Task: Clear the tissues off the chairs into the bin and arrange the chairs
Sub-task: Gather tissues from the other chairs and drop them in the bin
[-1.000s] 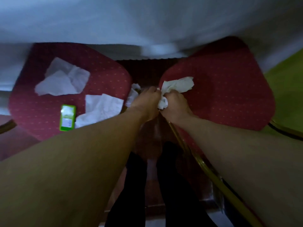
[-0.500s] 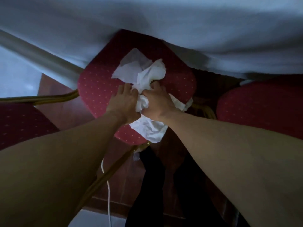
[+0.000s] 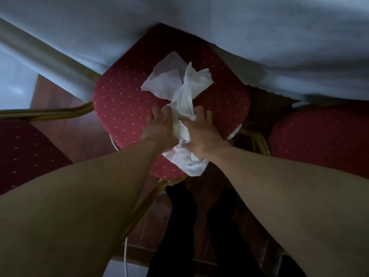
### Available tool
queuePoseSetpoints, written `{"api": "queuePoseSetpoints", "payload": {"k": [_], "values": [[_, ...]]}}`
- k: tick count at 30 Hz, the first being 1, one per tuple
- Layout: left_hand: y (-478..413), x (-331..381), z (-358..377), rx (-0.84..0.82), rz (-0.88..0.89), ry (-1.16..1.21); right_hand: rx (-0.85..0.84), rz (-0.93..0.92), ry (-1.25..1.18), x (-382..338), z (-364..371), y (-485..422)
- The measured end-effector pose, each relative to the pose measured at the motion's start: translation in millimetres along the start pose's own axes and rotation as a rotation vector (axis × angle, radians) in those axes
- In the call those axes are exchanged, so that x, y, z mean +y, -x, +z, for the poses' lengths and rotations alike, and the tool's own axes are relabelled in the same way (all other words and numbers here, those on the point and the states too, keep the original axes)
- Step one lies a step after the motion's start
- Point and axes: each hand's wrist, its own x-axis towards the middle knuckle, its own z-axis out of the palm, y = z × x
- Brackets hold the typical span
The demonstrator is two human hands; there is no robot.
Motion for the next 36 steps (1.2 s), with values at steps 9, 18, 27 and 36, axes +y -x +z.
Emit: {"api": "queuePoseSetpoints", "payload": {"k": [9,18,27,36], "values": [[-27,7,-25,0.201,-0.013,-0.051,0.225,0.056,-0.369,-6,-10,-41],[-55,1,-52,0.073,0.082,-0.115,0.171,-0.01,-0.075,-16,-36,-76],[-27,7,-49,-0.019,0.079,-0.142,0.14,0.015,-0.089,-32,-50,-48],[48,38,-112,0.175,0.09,-0.159,0.17,-0.052,-0.071,-48,-118,19]]}}
